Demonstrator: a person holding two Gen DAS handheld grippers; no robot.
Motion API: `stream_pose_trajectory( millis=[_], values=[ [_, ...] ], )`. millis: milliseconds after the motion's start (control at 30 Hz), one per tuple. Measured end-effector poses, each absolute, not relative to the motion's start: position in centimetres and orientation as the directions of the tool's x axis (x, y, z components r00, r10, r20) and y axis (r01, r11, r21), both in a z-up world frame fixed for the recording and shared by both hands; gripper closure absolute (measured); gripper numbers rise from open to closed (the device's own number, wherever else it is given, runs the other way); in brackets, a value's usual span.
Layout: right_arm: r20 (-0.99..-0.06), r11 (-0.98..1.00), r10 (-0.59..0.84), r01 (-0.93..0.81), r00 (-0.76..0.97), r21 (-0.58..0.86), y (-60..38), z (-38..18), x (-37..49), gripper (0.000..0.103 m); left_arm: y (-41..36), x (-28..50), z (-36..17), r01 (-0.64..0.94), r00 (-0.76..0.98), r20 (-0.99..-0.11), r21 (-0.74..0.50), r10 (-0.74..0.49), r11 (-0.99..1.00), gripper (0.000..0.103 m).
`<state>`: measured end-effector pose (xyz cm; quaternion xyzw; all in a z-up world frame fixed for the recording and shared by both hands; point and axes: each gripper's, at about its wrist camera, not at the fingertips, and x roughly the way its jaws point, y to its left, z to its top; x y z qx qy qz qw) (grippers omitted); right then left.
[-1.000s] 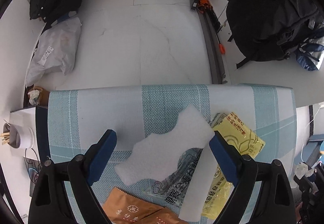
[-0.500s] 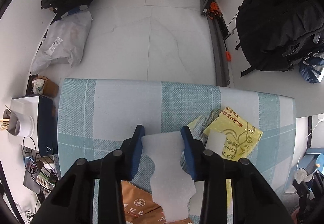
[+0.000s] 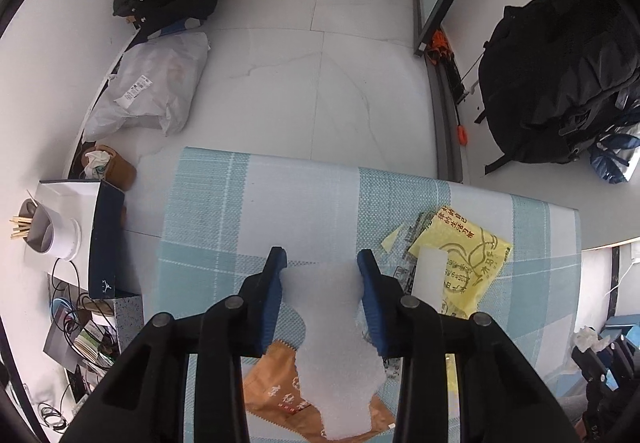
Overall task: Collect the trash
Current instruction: 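Carry the tissue and foam sheet in both tools over the white bin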
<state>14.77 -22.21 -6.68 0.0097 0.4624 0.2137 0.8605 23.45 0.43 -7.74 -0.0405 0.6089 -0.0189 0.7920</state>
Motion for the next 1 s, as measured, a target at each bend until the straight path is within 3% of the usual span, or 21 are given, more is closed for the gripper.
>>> stream_pose_trajectory(
  millis=[533, 1000],
  values=[
    [-0.760, 0.891, 0.423, -0.378, 0.493, 0.251, -20.7, -5.6, 12.5, 0.089, 0.9, 17.6, -1.7, 0.021, 0.391, -0.900, -0.202, -0.194, 0.979, 0.072],
    [-0.647, 0.855, 0.508, -0.424, 0.569, 0.299, -19.5, 0.0, 5.5, 0.089, -0.3, 9.3, 5.6, 0.108, 0.612, -0.750, -0.235, -0.251, 0.966, 0.072]
  ],
)
